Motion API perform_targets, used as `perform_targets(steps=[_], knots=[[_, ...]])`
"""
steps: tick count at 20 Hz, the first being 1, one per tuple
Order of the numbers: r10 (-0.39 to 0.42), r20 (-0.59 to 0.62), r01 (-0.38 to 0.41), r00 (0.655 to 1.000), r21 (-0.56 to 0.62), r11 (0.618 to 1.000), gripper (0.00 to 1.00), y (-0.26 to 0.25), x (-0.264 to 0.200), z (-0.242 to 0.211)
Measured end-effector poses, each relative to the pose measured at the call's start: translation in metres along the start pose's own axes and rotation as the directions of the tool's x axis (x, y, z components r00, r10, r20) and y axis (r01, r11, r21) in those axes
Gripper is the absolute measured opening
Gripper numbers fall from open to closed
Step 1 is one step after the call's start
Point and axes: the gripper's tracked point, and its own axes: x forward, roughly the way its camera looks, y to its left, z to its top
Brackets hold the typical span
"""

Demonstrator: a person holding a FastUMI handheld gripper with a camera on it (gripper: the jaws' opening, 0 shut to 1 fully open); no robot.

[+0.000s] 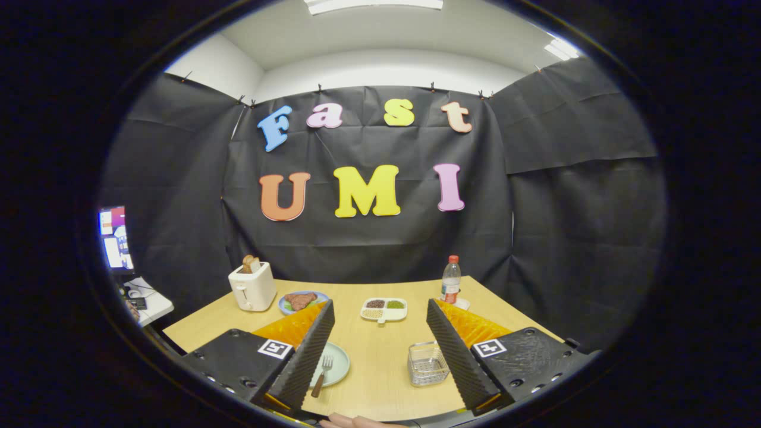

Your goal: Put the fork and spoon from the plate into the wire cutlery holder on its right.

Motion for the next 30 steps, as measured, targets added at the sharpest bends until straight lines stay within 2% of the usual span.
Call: perform_targets(steps=[3,7,12,15,19,21,24,27,28,30], knots=[[-0.006,0.006,0.007,1.000,-0.052,0.999,0.94,0.012,0.012,-0.011],[0.035,-0.038,-0.039,0.999,-0.105,0.994,0.94,0.049,0.037,-0.046],[0.065,-0.193,-0.089,0.979,-0.123,0.988,0.96,0.086,0.073,-0.114],[0.065,-0.326,-0.111,0.943,-0.125,0.986,0.95,0.099,0.093,-0.161],[0.083,-0.490,-0.131,0.868,-0.066,0.989,0.94,0.111,0.110,-0.205],[0.084,-0.572,-0.142,0.816,-0.058,0.988,0.89,0.117,0.114,-0.223],[0.073,-0.683,-0.153,0.726,-0.058,0.986,0.87,0.121,0.112,-0.240],[0.064,-0.782,-0.148,0.620,-0.037,0.988,0.84,0.125,0.105,-0.256],[0.062,-0.808,-0.146,0.586,-0.030,0.989,0.76,0.127,0.101,-0.260],[0.055,-0.855,-0.156,0.516,-0.031,0.987,0.72,0.128,0.095,-0.270]])
